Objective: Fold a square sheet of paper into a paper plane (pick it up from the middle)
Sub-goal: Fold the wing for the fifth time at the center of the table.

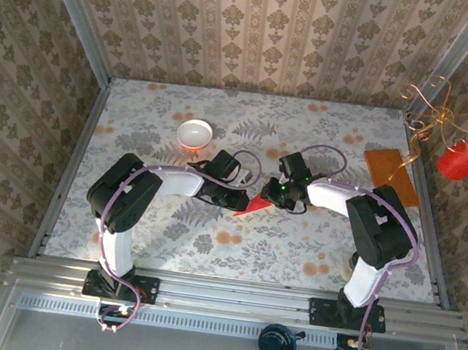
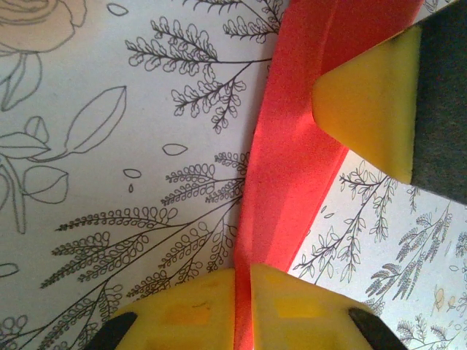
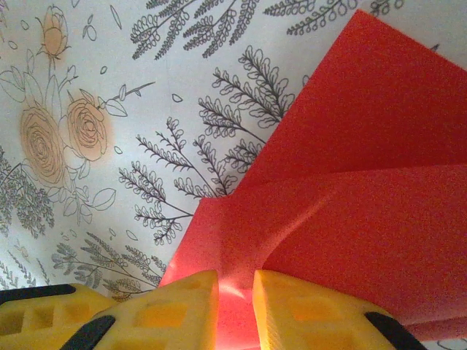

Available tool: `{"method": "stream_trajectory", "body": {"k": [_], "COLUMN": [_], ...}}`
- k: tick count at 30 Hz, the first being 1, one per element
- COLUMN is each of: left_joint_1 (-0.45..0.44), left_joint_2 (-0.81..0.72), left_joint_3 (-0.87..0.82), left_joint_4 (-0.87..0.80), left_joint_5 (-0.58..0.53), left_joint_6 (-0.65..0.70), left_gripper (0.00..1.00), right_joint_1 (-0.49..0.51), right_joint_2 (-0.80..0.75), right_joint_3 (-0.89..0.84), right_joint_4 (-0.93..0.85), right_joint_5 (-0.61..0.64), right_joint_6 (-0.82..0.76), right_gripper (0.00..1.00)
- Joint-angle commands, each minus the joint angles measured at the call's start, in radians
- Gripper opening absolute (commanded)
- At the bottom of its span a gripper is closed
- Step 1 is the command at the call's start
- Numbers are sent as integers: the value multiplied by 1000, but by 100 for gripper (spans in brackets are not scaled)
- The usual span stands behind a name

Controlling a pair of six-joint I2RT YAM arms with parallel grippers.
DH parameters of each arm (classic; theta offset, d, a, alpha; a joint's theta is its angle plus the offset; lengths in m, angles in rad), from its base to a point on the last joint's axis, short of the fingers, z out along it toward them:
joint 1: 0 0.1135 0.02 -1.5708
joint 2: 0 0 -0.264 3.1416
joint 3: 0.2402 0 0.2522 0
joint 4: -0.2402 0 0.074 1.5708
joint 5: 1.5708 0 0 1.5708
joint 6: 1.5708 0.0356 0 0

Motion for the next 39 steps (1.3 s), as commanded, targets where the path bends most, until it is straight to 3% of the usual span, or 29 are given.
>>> {"method": "stream_trajectory", "body": {"k": [1,18,27,39], "left_joint_1": [0,-6,-48,-48], "left_joint_2": [43,-165,-52,33], "left_joint_3": [-11,27,87,119], "left_joint_4": [-75,-112,-73,-75], "left_joint_5": [-39,-81,-15,18], "left_joint_6": [-12,-33,-77,-92], "left_gripper": [15,24,13,10], "right_joint_1": [-13,-19,-19,-18], "right_joint_2": [8,2,6,-2], "right_joint_3": [-39,-32,-32,-26], "right_joint_4": [-29,1,4,-1], "right_joint_5": [31,-19,-24,-27], "right_joint_6": [-5,-48,-49,-51], "right_gripper": [25,25,25,25]}}
